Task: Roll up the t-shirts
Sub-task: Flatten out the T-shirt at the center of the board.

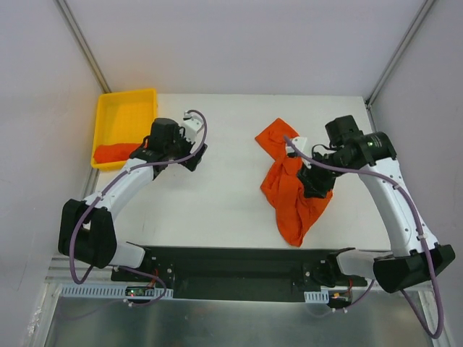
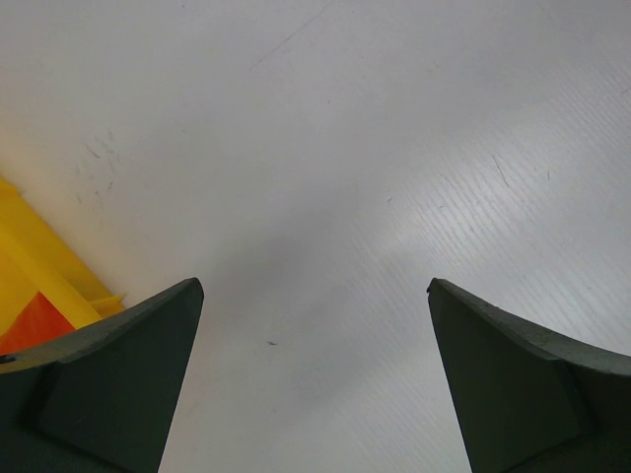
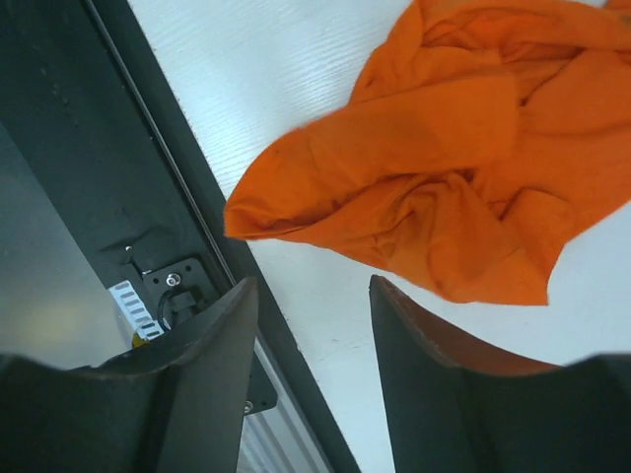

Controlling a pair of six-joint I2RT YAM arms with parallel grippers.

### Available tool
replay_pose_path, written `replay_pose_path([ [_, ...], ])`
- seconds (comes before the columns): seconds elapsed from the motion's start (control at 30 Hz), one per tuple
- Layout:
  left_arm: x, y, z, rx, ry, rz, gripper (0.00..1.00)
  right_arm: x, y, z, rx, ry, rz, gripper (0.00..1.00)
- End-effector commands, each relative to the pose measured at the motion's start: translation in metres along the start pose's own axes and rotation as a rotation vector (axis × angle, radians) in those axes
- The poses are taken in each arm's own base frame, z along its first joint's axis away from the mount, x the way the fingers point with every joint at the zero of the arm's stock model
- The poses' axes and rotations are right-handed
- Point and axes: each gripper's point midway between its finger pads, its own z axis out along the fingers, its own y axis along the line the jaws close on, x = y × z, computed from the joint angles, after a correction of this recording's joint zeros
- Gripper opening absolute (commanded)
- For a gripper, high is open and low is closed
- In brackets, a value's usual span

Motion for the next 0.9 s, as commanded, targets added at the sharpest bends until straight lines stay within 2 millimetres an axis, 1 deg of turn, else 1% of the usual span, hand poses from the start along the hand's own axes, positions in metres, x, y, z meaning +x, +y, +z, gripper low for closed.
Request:
replay_pose_path([
  [0.0,-0.017,0.000,0.004,0.014,-0.025,-0.032,0.99,0.007,0.003,-0.028,-0.016,-0.039,0.255,0.52],
  [0.03,-0.017,-0.001,0.005,0.018,-0.025,-0.038,0.99,0.003,-0.021,-0.026,0.040,-0.070,0.304,0.52],
  [0.07,-0.018,-0.002,0.005,0.023,-0.028,-0.043,0.99,0.008,-0.039,-0.017,0.058,-0.048,0.424,0.52],
  [0.1,-0.017,-0.002,0.005,0.024,-0.024,-0.047,0.99,0.021,-0.060,-0.015,0.123,-0.015,0.479,0.52],
  [0.13,-0.016,-0.003,0.005,0.028,-0.023,-0.047,0.99,0.025,-0.078,-0.010,0.168,-0.010,0.489,0.52],
  [0.17,-0.016,-0.003,0.003,0.026,-0.022,-0.047,0.99,0.031,-0.087,-0.005,0.183,0.016,0.498,0.53],
  [0.2,-0.013,-0.004,0.003,0.027,-0.010,-0.043,0.99,0.046,-0.097,0.009,0.178,0.092,0.524,0.55],
  [0.27,-0.010,-0.003,0.000,0.018,-0.001,-0.042,0.99,0.059,-0.106,0.023,0.162,0.150,0.543,0.58],
  [0.3,-0.007,-0.003,-0.001,0.015,0.004,-0.036,0.99,0.073,-0.108,0.037,0.143,0.206,0.565,0.59],
  [0.33,-0.005,-0.003,-0.002,0.015,0.009,-0.036,0.99,0.079,-0.115,0.044,0.149,0.226,0.567,0.60],
  [0.4,0.000,-0.005,-0.005,0.012,0.017,-0.039,0.99,0.092,-0.125,0.055,0.161,0.264,0.602,0.61],
  [0.43,0.001,-0.005,-0.006,0.013,0.020,-0.039,0.99,0.094,-0.137,0.064,0.156,0.266,0.625,0.61],
  [0.5,0.006,-0.006,-0.010,0.008,0.030,-0.038,0.99,0.098,-0.151,0.067,0.160,0.259,0.665,0.61],
  [0.53,0.008,-0.007,-0.011,0.009,0.034,-0.034,0.99,0.103,-0.158,0.074,0.147,0.281,0.668,0.61],
  [0.57,0.015,-0.008,-0.011,0.009,0.050,-0.034,0.99,0.100,-0.169,0.072,0.161,0.277,0.656,0.61],
  [0.63,0.021,-0.008,-0.012,0.002,0.061,-0.023,0.99,0.098,-0.180,0.076,0.154,0.279,0.644,0.61],
  [0.67,0.025,-0.009,-0.013,0.004,0.072,-0.023,0.99,0.103,-0.191,0.079,0.152,0.280,0.666,0.61],
  [0.77,0.034,-0.011,-0.017,0.006,0.098,-0.018,0.99,0.105,-0.202,0.090,0.124,0.288,0.664,0.61],
  [0.83,0.039,-0.011,-0.020,0.007,0.114,-0.007,0.99,0.105,-0.205,0.098,0.098,0.285,0.664,0.61],
  [0.87,0.044,-0.011,-0.022,0.001,0.127,-0.001,0.99,0.109,-0.206,0.106,0.076,0.300,0.670,0.61],
])
